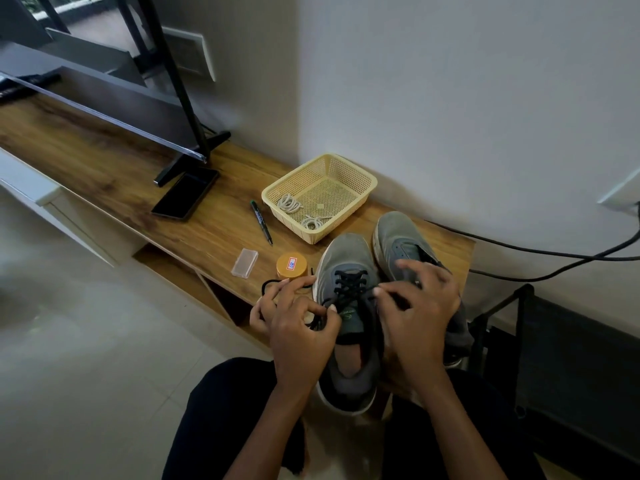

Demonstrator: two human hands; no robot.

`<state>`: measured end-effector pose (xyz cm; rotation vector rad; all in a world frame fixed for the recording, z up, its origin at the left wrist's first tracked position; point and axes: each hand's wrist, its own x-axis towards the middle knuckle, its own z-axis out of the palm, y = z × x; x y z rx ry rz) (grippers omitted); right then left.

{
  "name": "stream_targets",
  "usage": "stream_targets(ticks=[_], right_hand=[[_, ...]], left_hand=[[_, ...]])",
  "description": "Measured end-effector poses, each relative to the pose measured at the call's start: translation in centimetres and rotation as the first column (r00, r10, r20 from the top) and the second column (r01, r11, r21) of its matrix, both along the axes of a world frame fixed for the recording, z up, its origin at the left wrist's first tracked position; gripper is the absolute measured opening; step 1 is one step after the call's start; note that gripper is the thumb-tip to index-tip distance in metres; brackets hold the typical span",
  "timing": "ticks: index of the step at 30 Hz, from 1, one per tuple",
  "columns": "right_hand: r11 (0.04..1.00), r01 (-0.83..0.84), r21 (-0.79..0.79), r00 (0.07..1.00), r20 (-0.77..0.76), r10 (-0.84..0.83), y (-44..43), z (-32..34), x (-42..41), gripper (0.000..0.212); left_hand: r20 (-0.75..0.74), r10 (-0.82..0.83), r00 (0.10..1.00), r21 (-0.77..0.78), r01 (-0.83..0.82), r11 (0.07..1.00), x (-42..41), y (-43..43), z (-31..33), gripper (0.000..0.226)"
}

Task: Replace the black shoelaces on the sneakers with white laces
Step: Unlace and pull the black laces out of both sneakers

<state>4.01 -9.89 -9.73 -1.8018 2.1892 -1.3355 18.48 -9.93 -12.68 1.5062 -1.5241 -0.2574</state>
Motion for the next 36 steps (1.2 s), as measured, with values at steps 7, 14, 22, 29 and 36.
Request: stream_targets(ticks=[7,14,22,29,36], right_hand=[[0.999,0.014,0.036,0.999,-0.041,-0.013,0.6,0.2,1.3,0.031],[0.965,-0.192,0.181,0.939,-0.252,0.234,0.7,-0.3,3.1,0.008],[0.985,-0.139,0.104,0.941,-0.295,0.164,0.8,-0.5,2.9,0.018],[0.985,0.172,-0.014,0.984,-0.039,-0.172,0.6,0.0,0.1,0.013],[0.985,-0.128,0.113,0.957,-0.248,0.152,0.8,0.3,2.3,0.024]], left_hand=[[-0.012,-0.001,1.000,0.013,0.001,1.000,0.1,0.1,-0.1,0.018],[-0.024,-0.010,1.000,0.016,0.010,1.000,0.4,0.0,-0.1,0.018],[0.021,0.003,1.000,-0.011,-0.002,1.000,-0.2,0.1,0.0,0.017],[0.007,0.002,1.000,-0.003,-0.002,1.000,-0.4,0.2,-0.1,0.017],[-0.008,-0.009,1.000,0.006,0.010,1.000,0.1,0.2,-0.5,0.019]])
